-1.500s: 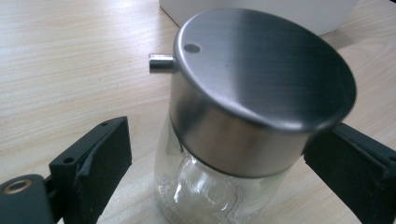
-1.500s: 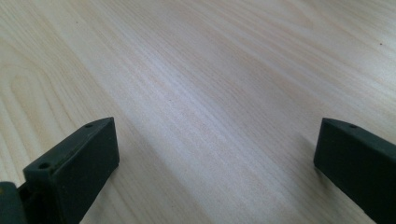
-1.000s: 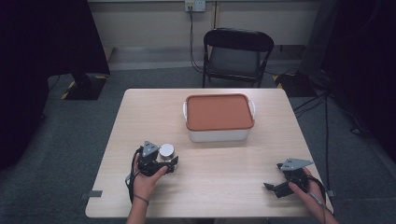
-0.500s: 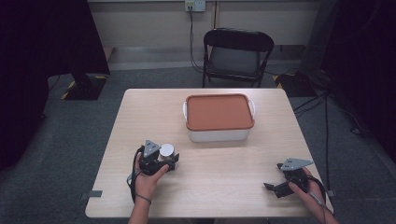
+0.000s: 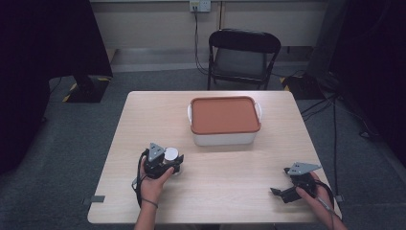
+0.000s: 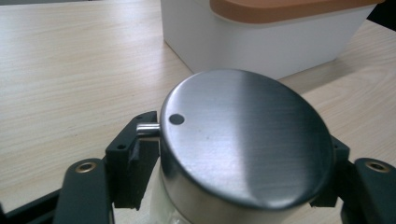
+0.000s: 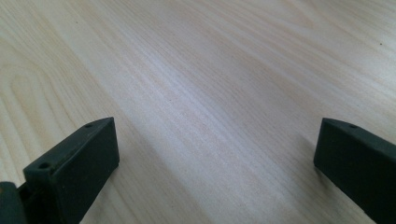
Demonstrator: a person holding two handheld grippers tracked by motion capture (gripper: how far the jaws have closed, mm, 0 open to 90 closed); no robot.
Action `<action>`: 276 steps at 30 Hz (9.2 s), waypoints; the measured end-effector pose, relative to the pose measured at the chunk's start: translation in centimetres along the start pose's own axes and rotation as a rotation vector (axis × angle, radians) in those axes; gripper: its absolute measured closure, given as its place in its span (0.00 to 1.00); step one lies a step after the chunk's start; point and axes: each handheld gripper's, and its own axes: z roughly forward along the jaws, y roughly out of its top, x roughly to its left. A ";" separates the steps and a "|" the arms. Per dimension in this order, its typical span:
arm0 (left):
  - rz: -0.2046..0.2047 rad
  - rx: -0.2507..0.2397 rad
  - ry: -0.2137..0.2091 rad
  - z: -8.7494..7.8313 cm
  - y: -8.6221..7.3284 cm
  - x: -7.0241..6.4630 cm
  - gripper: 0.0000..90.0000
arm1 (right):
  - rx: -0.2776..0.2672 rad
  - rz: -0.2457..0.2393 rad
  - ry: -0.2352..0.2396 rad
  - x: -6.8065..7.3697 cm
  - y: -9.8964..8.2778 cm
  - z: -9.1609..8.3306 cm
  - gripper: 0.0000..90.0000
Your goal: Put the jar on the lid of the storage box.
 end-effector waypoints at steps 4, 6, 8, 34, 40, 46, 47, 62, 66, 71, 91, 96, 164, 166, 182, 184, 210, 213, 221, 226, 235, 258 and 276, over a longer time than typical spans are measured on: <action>0.013 0.001 0.003 0.0 0.1 -0.1 0.39 | 0.000 0.000 0.000 0.0 0.0 0.0 0.00; 0.037 0.005 0.020 0.0 0.2 -0.2 0.40 | 0.000 0.000 0.000 0.0 0.0 0.0 0.00; 0.045 0.004 0.028 0.1 0.2 -0.3 0.41 | 0.000 0.000 0.000 0.0 0.0 0.0 0.00; 0.052 0.030 -0.013 0.2 2.1 -0.5 0.43 | 0.000 0.000 0.000 0.0 0.0 0.0 0.00; 0.046 0.029 -0.040 0.3 2.7 -0.9 0.43 | 0.000 0.000 0.000 0.0 0.0 0.0 0.00; 0.051 0.034 -0.060 0.5 3.1 -1.1 0.43 | 0.000 0.000 0.000 0.0 0.0 0.0 0.00; 0.051 0.034 -0.064 0.6 3.2 -1.2 0.43 | 0.000 0.000 0.000 0.0 0.0 0.0 0.00; 0.067 0.034 -0.105 1.1 4.6 -1.8 0.43 | 0.000 0.000 0.000 0.0 0.0 0.0 0.00; 0.066 0.033 -0.113 1.3 4.9 -1.9 0.43 | 0.000 0.000 0.000 0.0 0.0 0.0 0.00; 0.072 0.034 -0.120 1.6 5.2 -2.2 0.43 | 0.000 0.000 0.000 0.0 0.0 0.0 0.00; 0.087 0.031 -0.142 2.5 6.8 -2.9 0.43 | 0.000 0.000 0.000 0.0 0.0 0.0 0.00; 0.090 0.032 -0.143 2.6 7.2 -3.0 0.43 | 0.000 0.000 0.000 0.0 0.0 0.0 0.00; 0.112 0.034 -0.195 4.1 13.3 -4.6 0.44 | 0.000 0.000 0.000 0.0 0.0 0.0 0.00; 0.105 0.026 -0.198 4.1 13.5 -4.6 0.44 | 0.000 0.000 0.000 0.0 0.0 0.0 0.00; 0.116 0.038 -0.187 4.5 15.3 -4.8 0.44 | 0.000 0.000 0.000 0.0 0.0 0.0 0.00; 0.115 0.036 -0.187 4.5 15.4 -4.8 0.44 | 0.000 0.000 0.000 0.0 0.0 0.0 0.00; 0.130 0.053 -0.179 5.4 17.1 -4.7 0.44 | -0.001 0.001 0.000 0.0 0.0 0.0 0.00; 0.128 0.052 -0.176 5.5 17.2 -4.6 0.44 | -0.001 0.000 0.000 0.0 0.0 0.0 0.00; 0.127 0.055 -0.169 5.9 17.4 -4.5 0.44 | -0.001 0.001 0.000 0.0 0.0 0.0 0.00; 0.128 0.057 -0.169 6.2 17.6 -4.5 0.44 | -0.001 0.001 0.000 0.0 0.0 0.0 0.00; 0.133 0.062 -0.171 6.9 18.2 -4.6 0.44 | -0.001 0.000 0.000 0.0 0.0 0.0 0.00; 0.133 0.063 -0.163 8.3 19.2 -4.5 0.44 | -0.001 0.001 0.000 0.0 0.0 0.0 0.00; 0.141 0.075 -0.144 10.4 19.7 -4.2 0.44 | -0.001 0.000 0.000 0.0 0.0 0.0 0.00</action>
